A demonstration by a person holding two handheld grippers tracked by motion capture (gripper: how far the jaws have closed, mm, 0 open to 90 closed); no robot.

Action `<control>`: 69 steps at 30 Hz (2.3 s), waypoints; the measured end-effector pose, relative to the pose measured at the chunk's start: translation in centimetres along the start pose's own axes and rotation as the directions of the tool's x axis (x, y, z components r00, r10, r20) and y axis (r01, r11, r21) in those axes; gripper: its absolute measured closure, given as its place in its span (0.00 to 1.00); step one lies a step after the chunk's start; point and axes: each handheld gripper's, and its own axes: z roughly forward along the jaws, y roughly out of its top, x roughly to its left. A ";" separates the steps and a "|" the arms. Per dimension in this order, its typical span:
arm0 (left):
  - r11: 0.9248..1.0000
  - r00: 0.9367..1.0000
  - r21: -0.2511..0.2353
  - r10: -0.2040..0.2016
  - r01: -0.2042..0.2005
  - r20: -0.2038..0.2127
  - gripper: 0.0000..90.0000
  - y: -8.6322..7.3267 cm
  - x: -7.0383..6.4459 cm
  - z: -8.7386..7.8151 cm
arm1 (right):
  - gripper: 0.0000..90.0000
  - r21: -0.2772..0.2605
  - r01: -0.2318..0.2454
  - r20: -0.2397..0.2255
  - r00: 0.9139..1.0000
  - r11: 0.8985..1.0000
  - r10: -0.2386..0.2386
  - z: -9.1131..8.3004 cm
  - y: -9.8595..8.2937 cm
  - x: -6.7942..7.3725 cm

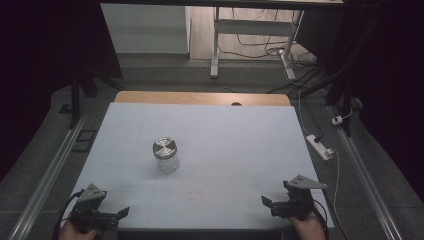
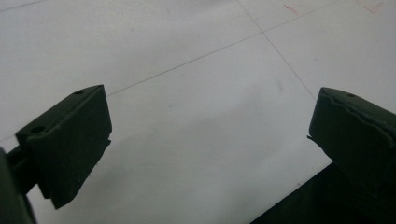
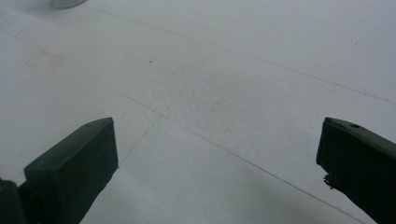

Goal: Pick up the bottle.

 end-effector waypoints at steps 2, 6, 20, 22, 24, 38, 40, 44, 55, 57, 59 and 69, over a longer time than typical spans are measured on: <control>1.000 1.000 0.003 0.006 -0.006 0.003 0.01 0.0 0.0 0.0 | 0.00 0.008 0.001 -0.021 1.000 1.000 -0.001 0.0 0.0 0.1; 1.000 1.000 0.015 0.020 -0.020 0.004 0.01 0.1 -0.2 0.2 | 0.00 0.027 0.019 -0.045 0.999 0.999 -0.018 0.1 0.0 0.3; 0.998 0.999 0.039 0.050 -0.049 -0.020 0.02 0.2 -0.6 0.4 | 0.00 0.047 0.014 -0.076 0.997 0.999 -0.010 0.3 0.1 0.2; 0.998 0.998 0.052 0.050 -0.048 -0.043 0.01 0.3 -0.7 0.5 | 0.00 0.045 0.016 -0.080 0.997 0.999 -0.012 0.4 0.1 0.2; 0.998 0.998 0.052 0.048 -0.046 -0.046 0.01 0.3 -0.7 0.5 | 0.00 0.047 0.018 -0.083 0.996 0.999 -0.015 0.4 0.1 0.2; 0.998 0.997 0.026 0.056 -0.055 -0.046 0.00 0.7 -0.9 0.5 | 0.00 0.062 0.040 -0.104 0.994 0.997 -0.033 0.5 0.1 0.3; 0.999 0.998 0.014 0.051 -0.051 -0.029 0.01 0.7 -0.9 0.4 | 0.00 0.061 0.041 -0.105 0.994 0.997 -0.034 0.5 0.1 0.3; 0.999 0.998 -0.001 0.054 -0.054 -0.020 0.01 0.8 -0.8 0.4 | 0.00 0.065 0.040 -0.108 0.994 0.997 -0.033 0.6 0.1 0.3; 0.995 0.995 -0.023 0.096 -0.096 0.006 0.01 1.6 -1.0 0.7 | 0.00 0.075 0.041 -0.113 0.993 0.996 -0.032 0.7 0.1 0.3; 0.994 0.994 -0.027 0.106 -0.105 0.017 0.01 1.8 -1.0 0.8 | 0.00 0.075 0.041 -0.113 0.993 0.996 -0.032 0.7 0.1 0.3; 0.994 0.994 -0.020 0.108 -0.107 0.023 0.01 2.0 -1.0 0.9 | 0.00 0.075 0.041 -0.113 0.993 0.996 -0.032 0.7 0.1 0.3; 0.992 0.989 -0.025 0.126 -0.124 0.084 0.03 2.8 -0.5 1.8 | 0.00 0.077 0.043 -0.114 0.993 0.996 -0.034 0.7 0.1 0.3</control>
